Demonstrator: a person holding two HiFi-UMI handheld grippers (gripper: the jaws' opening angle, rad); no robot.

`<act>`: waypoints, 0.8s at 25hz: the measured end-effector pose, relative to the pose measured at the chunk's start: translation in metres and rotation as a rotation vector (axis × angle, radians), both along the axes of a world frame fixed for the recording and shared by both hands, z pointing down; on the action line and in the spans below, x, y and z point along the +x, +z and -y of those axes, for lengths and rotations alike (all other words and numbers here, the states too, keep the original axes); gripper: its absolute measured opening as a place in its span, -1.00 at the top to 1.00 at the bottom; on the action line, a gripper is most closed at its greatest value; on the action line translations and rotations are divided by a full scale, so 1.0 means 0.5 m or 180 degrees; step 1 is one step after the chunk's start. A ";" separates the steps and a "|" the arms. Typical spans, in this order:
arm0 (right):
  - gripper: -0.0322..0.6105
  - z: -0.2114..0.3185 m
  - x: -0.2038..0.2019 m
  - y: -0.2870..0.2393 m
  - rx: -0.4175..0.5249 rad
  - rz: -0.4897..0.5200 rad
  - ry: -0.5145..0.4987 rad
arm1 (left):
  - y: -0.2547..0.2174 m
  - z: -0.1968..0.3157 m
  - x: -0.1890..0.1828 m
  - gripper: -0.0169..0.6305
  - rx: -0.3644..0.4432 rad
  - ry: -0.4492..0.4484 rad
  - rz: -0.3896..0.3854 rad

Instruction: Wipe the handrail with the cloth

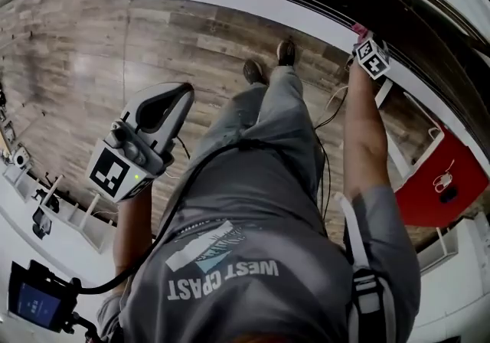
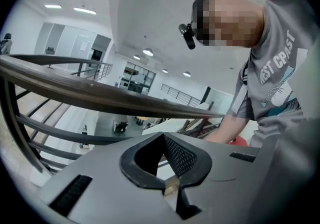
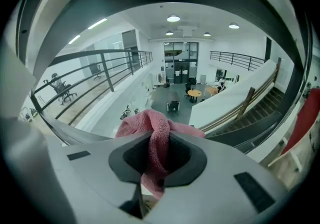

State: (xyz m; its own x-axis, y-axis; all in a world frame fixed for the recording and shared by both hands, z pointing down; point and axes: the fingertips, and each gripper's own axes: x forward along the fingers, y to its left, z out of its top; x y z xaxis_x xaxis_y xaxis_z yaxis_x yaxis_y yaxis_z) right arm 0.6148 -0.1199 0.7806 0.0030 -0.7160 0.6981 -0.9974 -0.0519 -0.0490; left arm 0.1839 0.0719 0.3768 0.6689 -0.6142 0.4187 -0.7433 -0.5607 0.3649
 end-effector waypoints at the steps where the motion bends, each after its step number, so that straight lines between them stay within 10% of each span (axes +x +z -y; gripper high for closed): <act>1: 0.77 0.005 -0.039 0.004 0.0028 0.0049 -0.0018 | 0.004 0.005 0.000 0.95 -0.0024 0.0012 -0.0026; 6: 0.77 0.038 -0.374 -0.004 0.0200 0.0428 -0.0940 | -0.004 0.072 0.017 0.95 0.0018 0.0101 -0.0078; 10: 0.77 0.056 -0.441 -0.018 0.0202 0.0425 -0.1241 | -0.015 0.119 -0.014 0.95 0.0120 0.0088 -0.0074; 16: 0.77 0.031 -0.226 -0.012 0.0123 0.0063 -0.0414 | -0.011 0.101 -0.092 0.95 0.0030 0.0208 -0.0104; 20: 0.77 0.039 -0.400 0.013 0.0194 0.0167 -0.0290 | 0.024 0.070 -0.225 0.95 0.0020 0.0212 -0.0206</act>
State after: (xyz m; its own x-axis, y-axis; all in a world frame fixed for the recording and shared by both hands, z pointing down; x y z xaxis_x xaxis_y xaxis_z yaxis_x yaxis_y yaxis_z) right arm 0.4149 -0.1393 0.7872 -0.0993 -0.7529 0.6506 -0.9939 0.0434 -0.1015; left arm 0.0715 0.0368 0.3887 0.7339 -0.5699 0.3697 -0.6792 -0.6105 0.4073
